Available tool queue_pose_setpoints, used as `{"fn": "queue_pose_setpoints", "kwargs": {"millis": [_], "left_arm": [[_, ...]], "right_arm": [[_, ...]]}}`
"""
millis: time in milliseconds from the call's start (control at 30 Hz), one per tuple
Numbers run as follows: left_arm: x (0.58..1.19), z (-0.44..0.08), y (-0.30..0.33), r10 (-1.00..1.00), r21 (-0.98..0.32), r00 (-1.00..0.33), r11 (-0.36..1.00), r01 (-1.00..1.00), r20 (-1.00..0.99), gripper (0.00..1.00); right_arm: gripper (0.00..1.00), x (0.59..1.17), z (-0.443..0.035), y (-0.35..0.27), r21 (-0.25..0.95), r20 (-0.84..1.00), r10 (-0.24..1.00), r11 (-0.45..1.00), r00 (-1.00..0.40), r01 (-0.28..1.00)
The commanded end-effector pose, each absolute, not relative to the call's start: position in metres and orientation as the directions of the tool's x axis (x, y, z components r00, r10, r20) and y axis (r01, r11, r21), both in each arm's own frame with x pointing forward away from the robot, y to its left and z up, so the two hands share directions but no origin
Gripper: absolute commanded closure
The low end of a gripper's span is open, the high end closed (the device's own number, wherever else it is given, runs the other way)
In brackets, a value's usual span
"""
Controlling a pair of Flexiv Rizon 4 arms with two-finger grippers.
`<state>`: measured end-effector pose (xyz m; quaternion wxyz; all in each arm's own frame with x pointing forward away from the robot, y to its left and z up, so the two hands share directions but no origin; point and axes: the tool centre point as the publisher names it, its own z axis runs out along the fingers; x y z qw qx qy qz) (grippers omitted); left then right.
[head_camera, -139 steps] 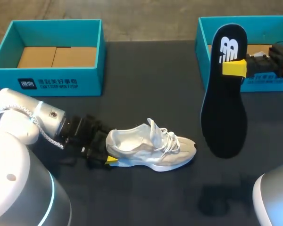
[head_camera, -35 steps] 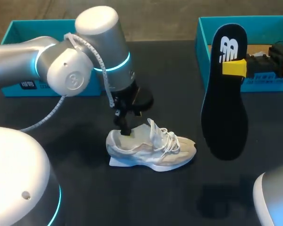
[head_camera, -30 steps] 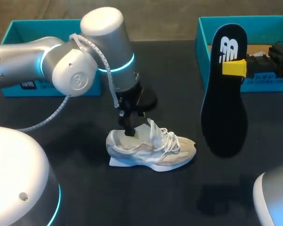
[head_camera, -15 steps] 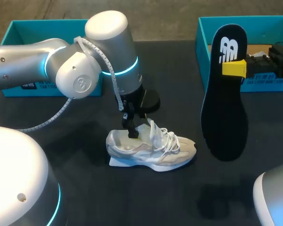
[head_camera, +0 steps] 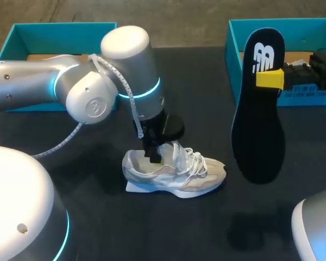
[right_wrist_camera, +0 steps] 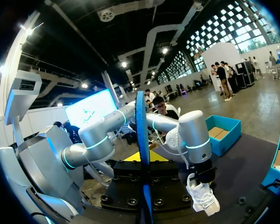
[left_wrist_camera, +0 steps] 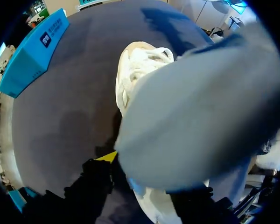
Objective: Take the shoe out of the shoebox, open the shoe tongue, remove and reinsert the insole, then place the shoe into the shoebox
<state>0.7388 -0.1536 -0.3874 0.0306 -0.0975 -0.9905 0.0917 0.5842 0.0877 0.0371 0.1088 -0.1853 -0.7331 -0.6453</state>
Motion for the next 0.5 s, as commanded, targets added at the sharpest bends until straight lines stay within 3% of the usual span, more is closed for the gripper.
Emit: {"fn": "queue_pose_setpoints", "kwargs": {"millis": [33, 500], "left_arm": [[0.739, -0.389, -0.15, 0.194, -0.192, -0.98, 0.964, 0.183, 0.039, 1.0], [0.744, -0.374, -0.149, 0.284, -0.238, -0.958, 0.933, 0.268, 0.033, 1.0]], "right_arm": [[1.0, 0.589, 0.039, 0.09, 0.904, 0.401, 0.128, 0.105, -0.907, 0.415], [1.0, 0.589, 0.039, 0.09, 0.904, 0.401, 0.128, 0.105, -0.907, 0.415]]}}
